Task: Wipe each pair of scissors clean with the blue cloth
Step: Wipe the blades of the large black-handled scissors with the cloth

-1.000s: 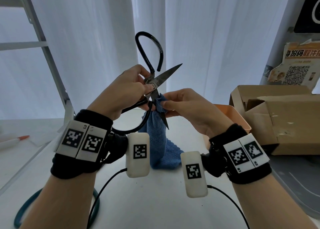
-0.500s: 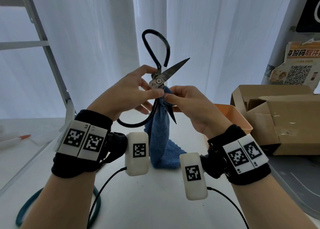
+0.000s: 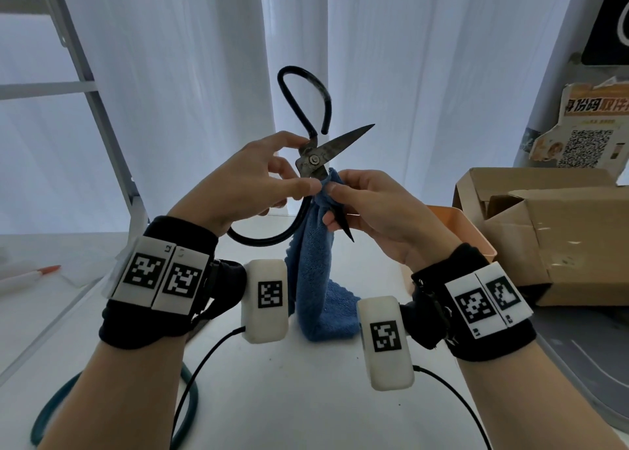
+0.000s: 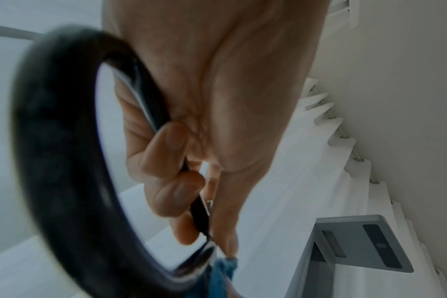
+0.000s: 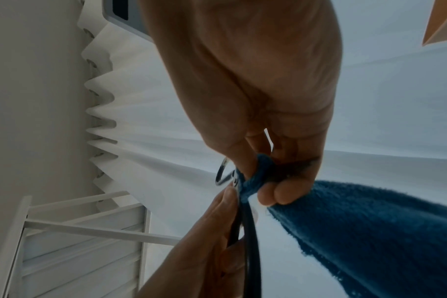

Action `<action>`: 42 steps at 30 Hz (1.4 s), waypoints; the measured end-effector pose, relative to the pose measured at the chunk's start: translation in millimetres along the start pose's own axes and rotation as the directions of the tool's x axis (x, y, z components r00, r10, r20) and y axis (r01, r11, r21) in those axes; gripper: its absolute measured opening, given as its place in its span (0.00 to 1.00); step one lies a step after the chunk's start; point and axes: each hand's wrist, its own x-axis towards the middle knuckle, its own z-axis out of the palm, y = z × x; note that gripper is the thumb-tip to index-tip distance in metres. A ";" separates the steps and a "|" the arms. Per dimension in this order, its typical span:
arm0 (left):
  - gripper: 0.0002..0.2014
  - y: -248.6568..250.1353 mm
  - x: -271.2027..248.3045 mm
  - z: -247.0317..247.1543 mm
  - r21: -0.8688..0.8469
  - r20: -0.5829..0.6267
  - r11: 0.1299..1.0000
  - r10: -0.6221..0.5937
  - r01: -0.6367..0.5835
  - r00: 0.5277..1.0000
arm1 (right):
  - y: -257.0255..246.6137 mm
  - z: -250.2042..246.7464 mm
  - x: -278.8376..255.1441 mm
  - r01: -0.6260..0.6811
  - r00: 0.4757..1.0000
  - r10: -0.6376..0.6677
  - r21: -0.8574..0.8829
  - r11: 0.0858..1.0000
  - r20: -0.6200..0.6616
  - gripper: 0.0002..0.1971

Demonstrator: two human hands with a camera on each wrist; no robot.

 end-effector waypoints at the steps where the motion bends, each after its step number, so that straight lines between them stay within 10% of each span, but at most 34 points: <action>1: 0.20 0.2 -0.6 -1.6 -0.012 -0.011 1.000 0.000 0.000 1.000 | -1.0 -1.6 -0.7 0.002 1.000 -0.002 -0.007 1.000 0.004 0.10; 22: 0.07 10.5 -4.6 -0.2 -0.053 -0.012 0.998 -0.033 0.033 0.999 | 0.3 -7.1 -0.9 0.096 0.984 -0.112 -0.114 0.989 -0.136 0.11; 32: 0.07 12.5 -9.1 -8.5 -0.126 0.017 0.991 -0.037 0.039 0.999 | -2.8 -24.2 -2.6 -0.004 0.999 -0.008 0.230 0.973 0.052 0.12; 42: 0.10 10.8 -1.4 0.4 -0.299 -0.148 0.952 -0.119 0.070 0.982 | 11.5 -27.4 6.1 -0.134 0.990 0.122 0.772 0.621 0.073 0.07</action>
